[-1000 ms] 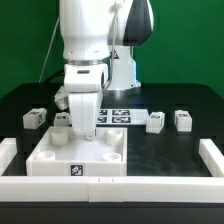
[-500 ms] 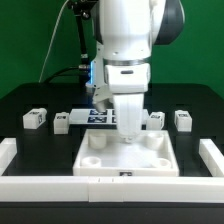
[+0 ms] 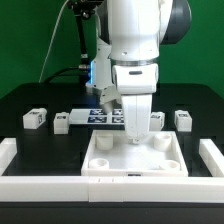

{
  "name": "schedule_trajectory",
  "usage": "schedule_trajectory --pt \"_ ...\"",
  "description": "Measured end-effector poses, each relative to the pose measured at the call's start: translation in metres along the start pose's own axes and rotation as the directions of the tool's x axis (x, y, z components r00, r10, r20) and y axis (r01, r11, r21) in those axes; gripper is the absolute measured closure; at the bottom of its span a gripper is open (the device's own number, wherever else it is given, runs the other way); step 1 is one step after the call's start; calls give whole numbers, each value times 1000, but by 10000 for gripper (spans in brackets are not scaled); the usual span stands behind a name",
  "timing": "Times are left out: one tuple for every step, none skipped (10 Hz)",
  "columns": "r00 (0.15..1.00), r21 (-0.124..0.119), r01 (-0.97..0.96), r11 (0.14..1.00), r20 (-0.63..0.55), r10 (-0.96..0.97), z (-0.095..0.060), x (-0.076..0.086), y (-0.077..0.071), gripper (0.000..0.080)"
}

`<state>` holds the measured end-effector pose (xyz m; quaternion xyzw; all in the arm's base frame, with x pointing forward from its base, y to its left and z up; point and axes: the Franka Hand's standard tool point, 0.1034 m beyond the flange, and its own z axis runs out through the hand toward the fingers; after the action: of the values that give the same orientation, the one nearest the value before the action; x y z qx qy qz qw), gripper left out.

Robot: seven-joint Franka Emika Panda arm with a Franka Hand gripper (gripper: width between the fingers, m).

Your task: Assemble one leg

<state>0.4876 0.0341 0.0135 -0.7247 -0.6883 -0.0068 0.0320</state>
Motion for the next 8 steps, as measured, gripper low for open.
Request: schedule_trajectory --pt "1000 0 12 1000 -6 -12 2 8 -2 738" --pt "999 3 33 999 -16 -33 5 21 -2 738" --pt "998 -2 48 999 -26 -48 6 32 3 738" --pt "998 -5 52 999 -30 -52 6 37 6 738" --pt "998 -10 59 998 -33 -60 6 43 10 738" --pt "998 -5 52 999 -31 -52 7 42 10 738" --pt "998 -6 50 999 -32 -50 7 42 10 738" --pt "998 -6 50 999 -32 -50 7 42 10 738"
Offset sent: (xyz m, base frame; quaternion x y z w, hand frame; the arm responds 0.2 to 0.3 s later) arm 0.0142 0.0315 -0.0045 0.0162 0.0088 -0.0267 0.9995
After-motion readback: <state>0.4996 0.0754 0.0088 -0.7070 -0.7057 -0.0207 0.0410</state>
